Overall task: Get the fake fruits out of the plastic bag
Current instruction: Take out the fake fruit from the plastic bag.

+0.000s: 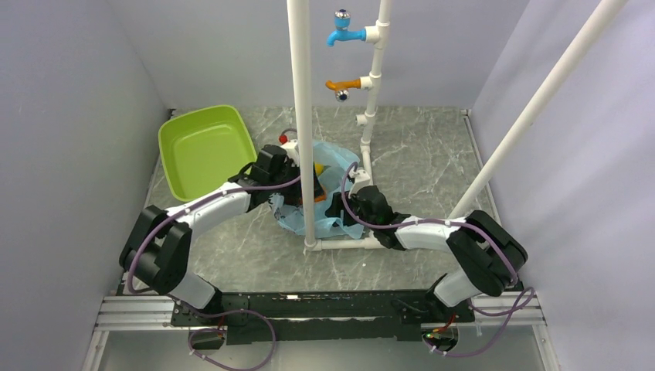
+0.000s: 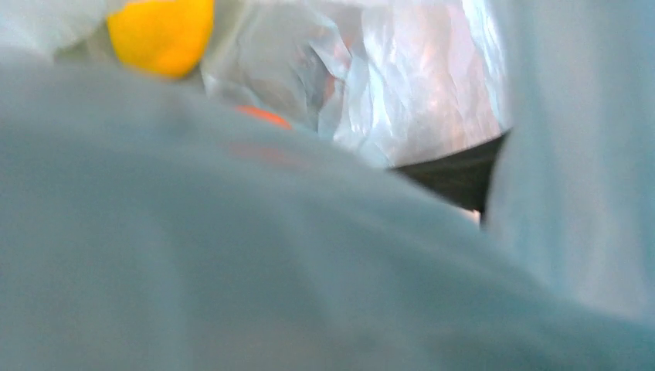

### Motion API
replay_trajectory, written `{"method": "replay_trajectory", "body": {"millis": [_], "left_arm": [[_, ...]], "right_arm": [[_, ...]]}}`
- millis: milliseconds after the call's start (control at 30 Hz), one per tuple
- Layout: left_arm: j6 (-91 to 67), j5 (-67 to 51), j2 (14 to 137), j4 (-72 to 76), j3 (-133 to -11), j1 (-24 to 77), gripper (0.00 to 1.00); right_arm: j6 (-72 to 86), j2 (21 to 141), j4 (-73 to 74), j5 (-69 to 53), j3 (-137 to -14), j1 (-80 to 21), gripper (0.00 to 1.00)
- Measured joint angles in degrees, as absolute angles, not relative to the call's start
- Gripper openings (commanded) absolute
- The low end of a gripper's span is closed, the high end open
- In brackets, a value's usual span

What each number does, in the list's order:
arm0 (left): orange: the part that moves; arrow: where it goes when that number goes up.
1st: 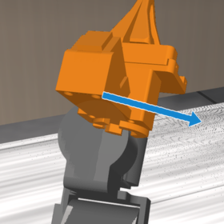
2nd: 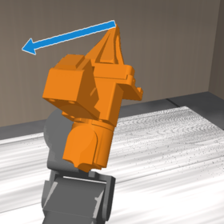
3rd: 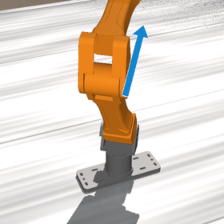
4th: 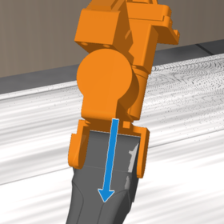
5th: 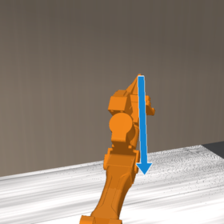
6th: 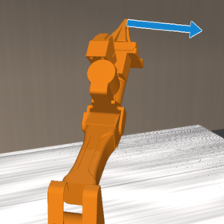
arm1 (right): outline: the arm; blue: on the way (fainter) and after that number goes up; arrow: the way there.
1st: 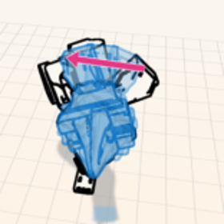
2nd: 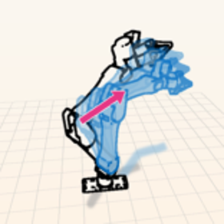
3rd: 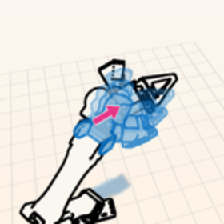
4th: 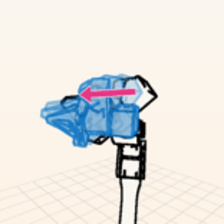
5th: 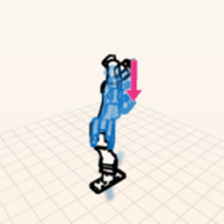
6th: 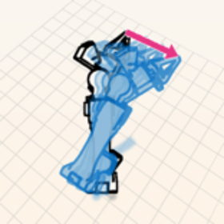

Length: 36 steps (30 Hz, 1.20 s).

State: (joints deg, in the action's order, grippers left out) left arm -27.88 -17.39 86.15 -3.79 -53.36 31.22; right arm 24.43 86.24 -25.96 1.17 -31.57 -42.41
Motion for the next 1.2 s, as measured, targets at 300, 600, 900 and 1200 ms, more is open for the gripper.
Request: {"method": "replay_trajectory", "body": {"millis": [300, 600, 900, 1200], "left_arm": [[-24.4, -4.9, 92.8, -3.7, -59.1, 35.3, 0.78], [-21.7, 3.8, 99.7, -5.1, -62.3, 38.0, 0.84], [-20.8, 6.9, 104.0, -7.0, -64.4, 39.2, 0.91], [-20.6, 7.0, 106.6, -7.9, -65.7, 39.2, 0.70]], "right_arm": [[24.2, 84.8, -26.2, 1.5, -31.3, -42.4, 0.76], [24.7, 84.8, -26.2, 1.5, -30.6, -42.2, 0.74], [25.1, 86.0, -26.2, 1.4, -30.6, -41.7, 0.73], [25.3, 86.5, -26.2, 1.2, -30.6, -41.4, 0.72]]}}
